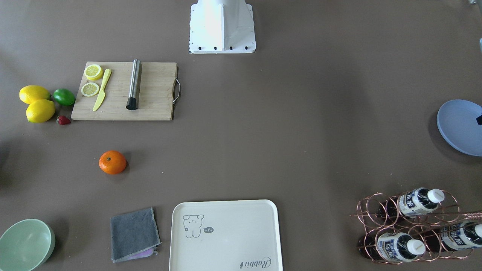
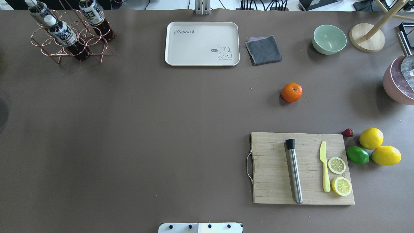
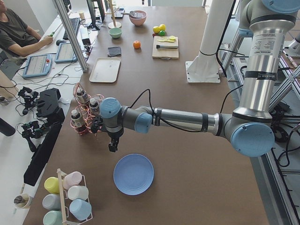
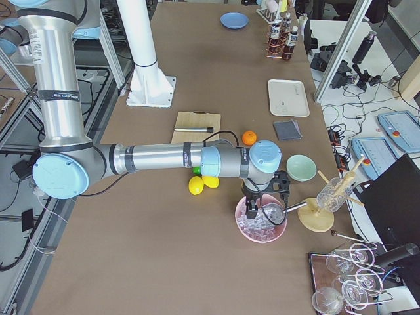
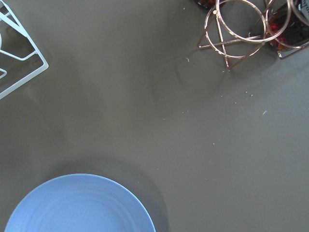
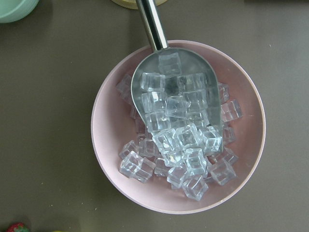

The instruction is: Pick orange to plate

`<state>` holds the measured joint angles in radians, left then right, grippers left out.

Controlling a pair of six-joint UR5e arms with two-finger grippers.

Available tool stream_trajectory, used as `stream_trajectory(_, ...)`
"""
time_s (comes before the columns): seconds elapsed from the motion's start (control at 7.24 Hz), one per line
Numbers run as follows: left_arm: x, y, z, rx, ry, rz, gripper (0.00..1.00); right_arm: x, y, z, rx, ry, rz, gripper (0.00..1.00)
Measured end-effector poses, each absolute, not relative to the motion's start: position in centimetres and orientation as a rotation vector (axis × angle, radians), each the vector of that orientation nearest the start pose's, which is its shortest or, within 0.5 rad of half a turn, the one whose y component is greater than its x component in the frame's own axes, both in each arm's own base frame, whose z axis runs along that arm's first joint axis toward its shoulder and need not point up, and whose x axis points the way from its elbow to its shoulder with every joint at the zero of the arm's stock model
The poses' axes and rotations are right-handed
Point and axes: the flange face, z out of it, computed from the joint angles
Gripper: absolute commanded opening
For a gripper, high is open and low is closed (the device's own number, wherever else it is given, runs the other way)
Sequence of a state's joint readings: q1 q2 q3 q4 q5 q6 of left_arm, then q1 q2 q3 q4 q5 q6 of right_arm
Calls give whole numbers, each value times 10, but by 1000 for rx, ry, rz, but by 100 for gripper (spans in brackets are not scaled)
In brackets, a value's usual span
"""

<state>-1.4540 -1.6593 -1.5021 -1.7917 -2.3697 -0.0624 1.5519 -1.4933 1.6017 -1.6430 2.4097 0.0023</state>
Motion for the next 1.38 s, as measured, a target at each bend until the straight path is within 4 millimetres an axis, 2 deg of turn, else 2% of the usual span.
stream_trajectory(0.14,-1,-539,656,167,805,194,97,44,-526,600,38,-848,-47,100)
stream_trajectory(0.55,-28,-511,751,144,745,248,97,9,-519,559,81,-892,-137,100)
stream_trajectory(0.83,-42,-493,804,120,735,236,97,-5,-509,544,94,-934,-179,100)
stream_trajectory(1.11,-45,-483,838,92,737,221,97,-10,-504,535,104,-950,-195,100)
stream_trajectory(1.38,-44,-493,851,71,738,210,97,-12,-503,533,105,-947,-201,100)
